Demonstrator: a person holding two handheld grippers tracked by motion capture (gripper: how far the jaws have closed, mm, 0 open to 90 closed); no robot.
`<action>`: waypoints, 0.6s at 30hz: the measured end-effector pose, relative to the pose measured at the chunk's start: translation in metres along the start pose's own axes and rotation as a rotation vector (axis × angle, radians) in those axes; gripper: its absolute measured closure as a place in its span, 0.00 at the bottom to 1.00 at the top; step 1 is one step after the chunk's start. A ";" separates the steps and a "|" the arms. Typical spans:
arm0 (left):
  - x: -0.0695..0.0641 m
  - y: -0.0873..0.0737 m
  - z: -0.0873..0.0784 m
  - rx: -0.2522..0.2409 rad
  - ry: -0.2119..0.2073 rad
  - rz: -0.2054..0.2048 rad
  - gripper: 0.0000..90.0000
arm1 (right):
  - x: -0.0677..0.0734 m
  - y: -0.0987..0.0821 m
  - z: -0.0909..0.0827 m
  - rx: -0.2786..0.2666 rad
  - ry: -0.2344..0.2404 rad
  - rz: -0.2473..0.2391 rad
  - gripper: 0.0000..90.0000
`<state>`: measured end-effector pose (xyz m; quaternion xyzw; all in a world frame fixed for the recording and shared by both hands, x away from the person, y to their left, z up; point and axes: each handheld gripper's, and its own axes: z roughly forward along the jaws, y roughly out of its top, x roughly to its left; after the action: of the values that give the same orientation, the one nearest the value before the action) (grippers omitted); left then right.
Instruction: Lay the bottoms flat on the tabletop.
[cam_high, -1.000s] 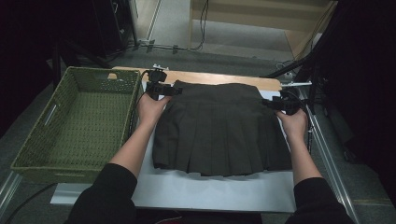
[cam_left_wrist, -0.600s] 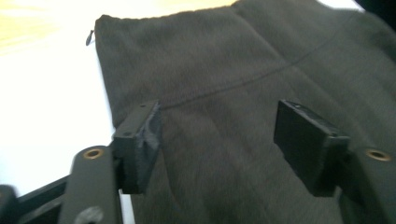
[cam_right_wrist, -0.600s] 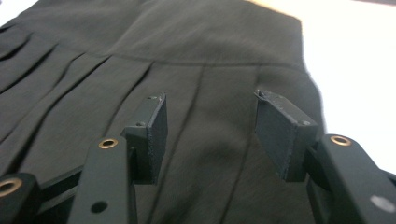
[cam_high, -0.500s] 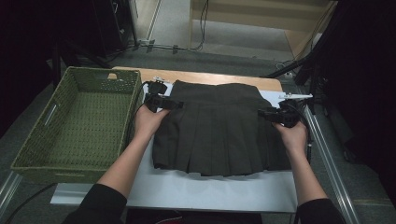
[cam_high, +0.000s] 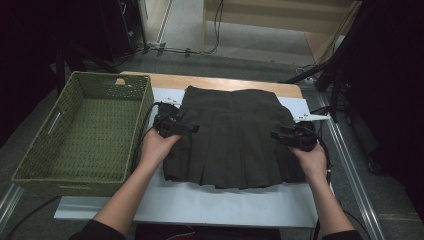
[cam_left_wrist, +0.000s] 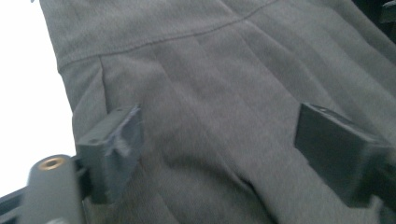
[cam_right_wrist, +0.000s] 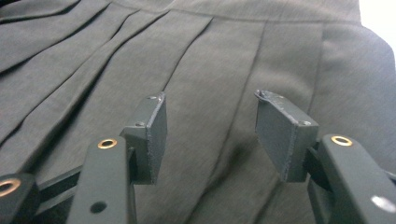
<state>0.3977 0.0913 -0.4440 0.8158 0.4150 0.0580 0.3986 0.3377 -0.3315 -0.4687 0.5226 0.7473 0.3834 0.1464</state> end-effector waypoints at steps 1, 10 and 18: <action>-0.002 -0.004 -0.001 0.002 0.002 0.009 0.16 | 0.002 -0.001 0.000 0.001 0.004 0.000 0.47; -0.013 -0.033 -0.009 -0.002 0.074 0.020 0.08 | 0.029 -0.010 -0.007 -0.005 0.043 -0.044 0.46; -0.014 -0.059 -0.008 0.053 0.088 -0.017 0.04 | 0.044 -0.013 -0.007 -0.005 0.088 -0.074 0.46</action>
<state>0.3480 0.1061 -0.4760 0.8192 0.4404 0.0795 0.3587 0.3067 -0.2977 -0.4658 0.4769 0.7709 0.4023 0.1287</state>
